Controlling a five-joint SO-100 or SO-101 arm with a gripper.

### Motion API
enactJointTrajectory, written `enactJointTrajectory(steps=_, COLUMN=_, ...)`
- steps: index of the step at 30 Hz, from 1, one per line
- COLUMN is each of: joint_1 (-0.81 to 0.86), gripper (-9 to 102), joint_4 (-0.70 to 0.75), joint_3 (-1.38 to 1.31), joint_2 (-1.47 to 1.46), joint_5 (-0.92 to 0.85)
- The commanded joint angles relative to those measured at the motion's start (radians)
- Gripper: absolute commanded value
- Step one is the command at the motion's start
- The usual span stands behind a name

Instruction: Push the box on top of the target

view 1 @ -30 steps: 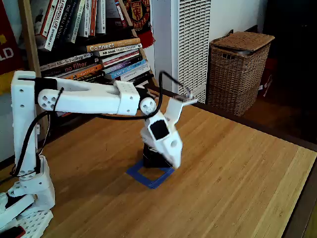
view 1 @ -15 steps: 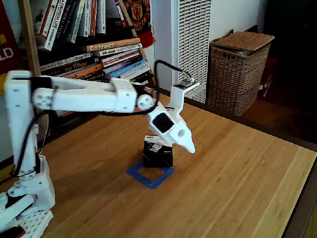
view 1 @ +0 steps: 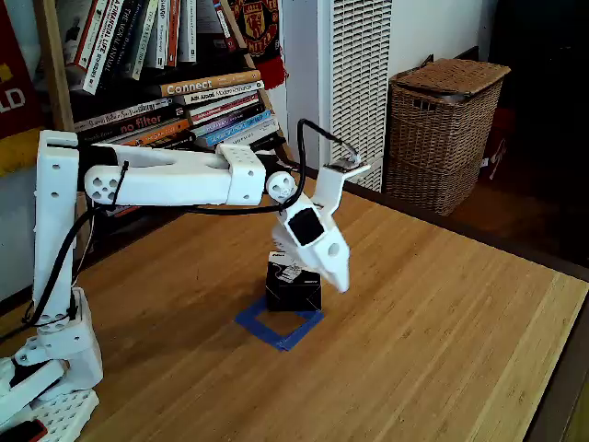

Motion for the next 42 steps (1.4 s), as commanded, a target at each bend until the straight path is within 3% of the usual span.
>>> enactJointTrajectory(steps=1, joint_1=-0.008, gripper=0, joint_4=0.06, joint_3=-0.04, joint_2=0.023, joint_5=-0.017)
enactJointTrajectory(steps=10, joint_1=-0.005, gripper=0, joint_4=0.101, joint_3=-0.034, joint_2=0.041, joint_5=-0.075)
enactJointTrajectory(steps=22, joint_1=-0.003, gripper=0, joint_4=0.265, joint_3=-0.037, joint_2=0.084, joint_5=-0.135)
enactJointTrajectory(steps=33, joint_1=0.028, gripper=0, joint_4=0.095, joint_3=-0.091, joint_2=0.16, joint_5=-0.081)
enactJointTrajectory(steps=42, joint_1=-0.106, gripper=0, joint_4=0.032, joint_3=-0.198, joint_2=0.066, joint_5=0.183)
